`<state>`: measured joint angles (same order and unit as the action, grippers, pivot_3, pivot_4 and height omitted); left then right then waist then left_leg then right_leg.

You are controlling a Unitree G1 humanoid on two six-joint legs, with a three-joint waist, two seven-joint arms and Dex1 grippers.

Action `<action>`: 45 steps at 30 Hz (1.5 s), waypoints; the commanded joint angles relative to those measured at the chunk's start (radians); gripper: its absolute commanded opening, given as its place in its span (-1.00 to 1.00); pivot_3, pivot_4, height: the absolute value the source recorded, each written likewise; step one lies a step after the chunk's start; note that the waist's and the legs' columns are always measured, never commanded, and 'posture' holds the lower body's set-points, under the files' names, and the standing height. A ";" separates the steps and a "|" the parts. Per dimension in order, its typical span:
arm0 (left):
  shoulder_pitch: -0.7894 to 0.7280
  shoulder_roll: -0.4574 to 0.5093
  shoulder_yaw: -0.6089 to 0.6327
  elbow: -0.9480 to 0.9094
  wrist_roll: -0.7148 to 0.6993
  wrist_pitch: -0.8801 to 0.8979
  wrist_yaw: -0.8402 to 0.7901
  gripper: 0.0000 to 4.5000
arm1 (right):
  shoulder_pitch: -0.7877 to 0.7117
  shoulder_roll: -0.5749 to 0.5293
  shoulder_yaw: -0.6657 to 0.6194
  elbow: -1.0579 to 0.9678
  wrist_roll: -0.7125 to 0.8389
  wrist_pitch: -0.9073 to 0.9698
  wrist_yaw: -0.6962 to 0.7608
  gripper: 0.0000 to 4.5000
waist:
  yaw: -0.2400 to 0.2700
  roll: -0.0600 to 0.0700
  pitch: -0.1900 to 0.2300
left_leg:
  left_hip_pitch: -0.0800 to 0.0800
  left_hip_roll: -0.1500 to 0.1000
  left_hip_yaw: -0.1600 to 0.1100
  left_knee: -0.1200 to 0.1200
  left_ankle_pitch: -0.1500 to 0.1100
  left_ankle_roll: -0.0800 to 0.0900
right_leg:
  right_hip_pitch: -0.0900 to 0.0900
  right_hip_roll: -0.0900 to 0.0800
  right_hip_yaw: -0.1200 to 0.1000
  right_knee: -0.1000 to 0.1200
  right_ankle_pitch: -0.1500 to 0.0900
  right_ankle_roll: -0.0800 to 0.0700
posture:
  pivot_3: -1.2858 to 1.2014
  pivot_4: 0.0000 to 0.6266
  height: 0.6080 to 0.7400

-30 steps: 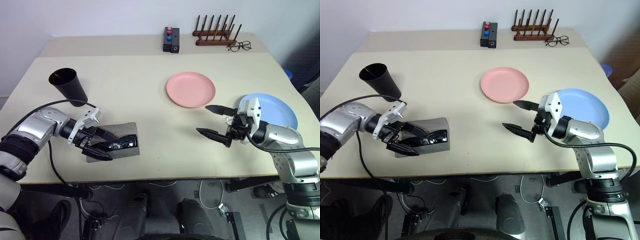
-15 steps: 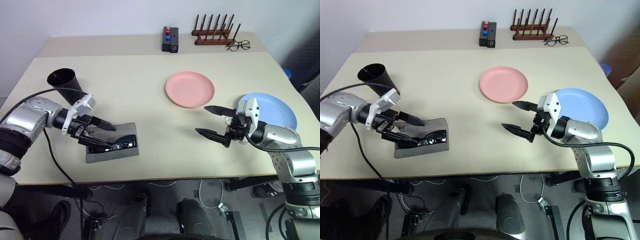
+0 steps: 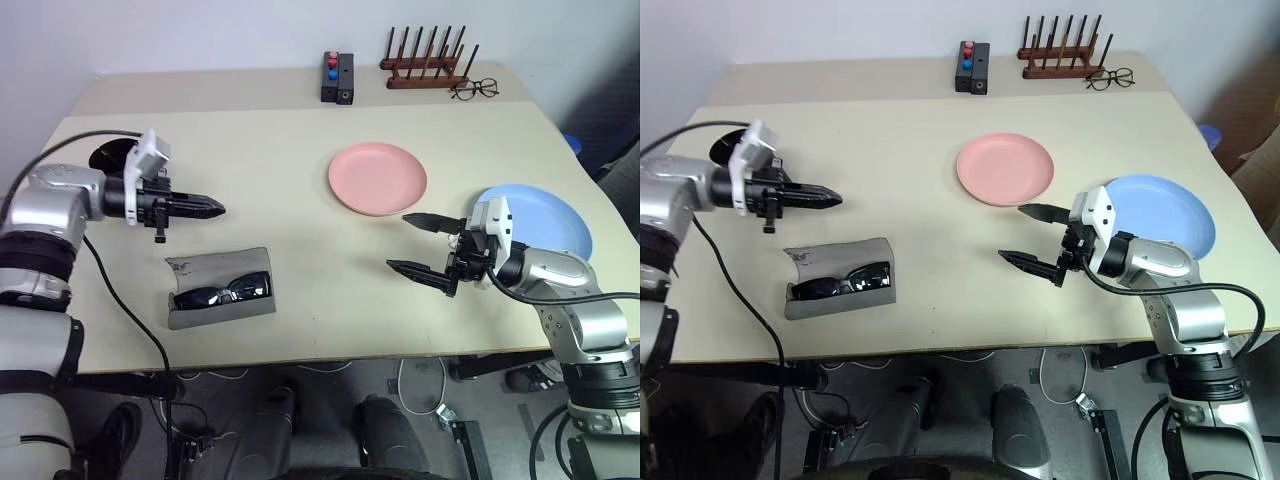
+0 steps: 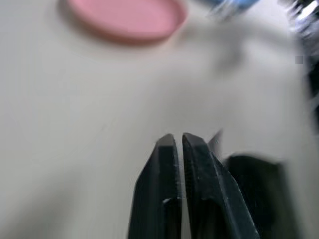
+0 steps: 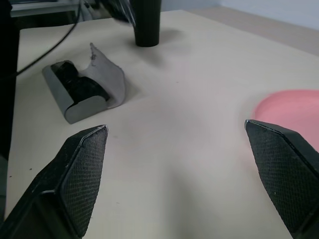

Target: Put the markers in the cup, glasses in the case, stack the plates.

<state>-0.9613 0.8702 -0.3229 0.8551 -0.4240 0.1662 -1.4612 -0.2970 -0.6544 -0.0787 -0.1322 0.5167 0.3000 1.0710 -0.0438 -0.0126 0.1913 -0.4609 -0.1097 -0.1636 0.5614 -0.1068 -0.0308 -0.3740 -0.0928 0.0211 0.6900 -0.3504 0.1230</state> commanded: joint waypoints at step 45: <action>0.165 -0.157 0.393 -0.484 -0.167 0.301 -0.017 0.98 | -0.094 -0.092 -0.090 0.114 -0.092 0.063 -0.172 1.00 | 0.002 0.001 -0.001 | 0.000 0.000 -0.001 0.000 0.001 -0.001 | 0.001 0.000 -0.001 -0.001 0.000 0.000 | 0.03 -0.52 1.00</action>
<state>-0.8061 0.7122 0.0538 0.4165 -0.5753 0.4581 -1.4776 -0.3769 -0.7099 -0.1196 -0.0015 0.4313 0.3420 0.9155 -0.0418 -0.0117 0.1905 -0.4605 -0.1101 -0.1641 0.5614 -0.1061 -0.0316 -0.3727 -0.0921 0.0198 0.6895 -0.3502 0.1229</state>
